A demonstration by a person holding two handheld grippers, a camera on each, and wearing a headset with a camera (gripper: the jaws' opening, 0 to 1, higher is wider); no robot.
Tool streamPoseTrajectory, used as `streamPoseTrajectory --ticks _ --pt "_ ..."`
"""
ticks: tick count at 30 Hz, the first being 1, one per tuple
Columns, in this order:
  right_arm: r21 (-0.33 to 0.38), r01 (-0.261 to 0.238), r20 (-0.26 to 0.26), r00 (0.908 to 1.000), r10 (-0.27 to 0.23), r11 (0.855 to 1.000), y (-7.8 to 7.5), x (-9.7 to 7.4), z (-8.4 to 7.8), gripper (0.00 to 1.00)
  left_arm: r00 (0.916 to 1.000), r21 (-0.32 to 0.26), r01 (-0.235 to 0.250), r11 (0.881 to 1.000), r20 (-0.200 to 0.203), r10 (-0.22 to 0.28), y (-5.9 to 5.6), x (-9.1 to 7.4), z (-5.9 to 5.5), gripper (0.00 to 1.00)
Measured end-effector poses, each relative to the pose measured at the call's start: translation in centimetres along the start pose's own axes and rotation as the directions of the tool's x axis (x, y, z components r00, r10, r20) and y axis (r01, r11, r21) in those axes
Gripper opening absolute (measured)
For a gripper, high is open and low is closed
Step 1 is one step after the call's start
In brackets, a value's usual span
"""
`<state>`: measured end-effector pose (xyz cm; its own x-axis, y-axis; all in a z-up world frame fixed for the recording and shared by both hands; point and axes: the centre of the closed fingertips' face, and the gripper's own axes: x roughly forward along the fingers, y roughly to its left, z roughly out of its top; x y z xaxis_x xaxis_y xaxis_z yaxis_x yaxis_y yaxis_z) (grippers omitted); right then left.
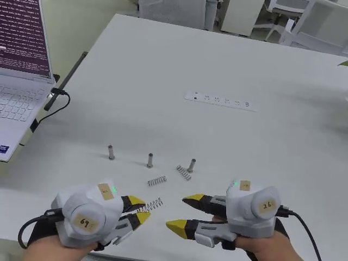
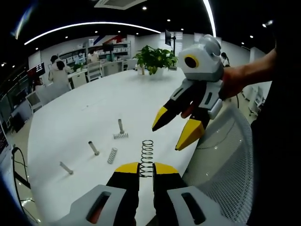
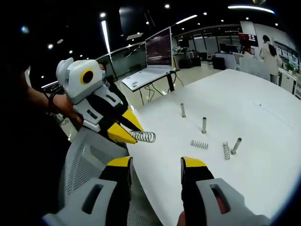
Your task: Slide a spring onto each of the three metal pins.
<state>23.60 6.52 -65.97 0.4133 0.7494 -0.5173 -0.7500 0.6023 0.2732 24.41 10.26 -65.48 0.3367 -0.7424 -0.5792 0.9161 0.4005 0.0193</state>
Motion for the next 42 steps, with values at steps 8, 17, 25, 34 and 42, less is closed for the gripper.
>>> streamPoseTrajectory --ticks 8,17,25,34,42 --pt "0.017 -0.031 0.022 0.9993 0.031 0.999 1.1 0.6 0.3 0.32 0.9988 0.045 0.049 0.998 -0.010 -0.049 -1.0 0.4 0.0 0.03" --pt "0.045 -0.075 0.032 0.9968 0.073 0.996 2.3 1.0 0.3 0.21 0.9952 0.085 0.096 0.992 -0.026 -0.094 -2.1 0.6 -0.2 0.03" --pt "0.065 -0.078 0.057 0.9956 0.074 0.995 2.2 0.8 0.7 0.14 0.9935 0.101 0.109 0.989 -0.043 -0.105 -2.2 0.8 -0.3 0.03" --pt "0.059 -0.084 0.065 0.9947 0.080 0.995 2.4 0.6 1.5 0.11 0.9928 0.107 0.117 0.987 -0.041 -0.113 -2.3 1.1 -0.1 0.02" --pt "0.020 -0.097 0.046 0.9943 0.096 0.995 2.8 0.7 2.1 0.11 0.9925 0.112 0.120 0.986 -0.037 -0.117 -2.4 1.4 0.0 0.02"
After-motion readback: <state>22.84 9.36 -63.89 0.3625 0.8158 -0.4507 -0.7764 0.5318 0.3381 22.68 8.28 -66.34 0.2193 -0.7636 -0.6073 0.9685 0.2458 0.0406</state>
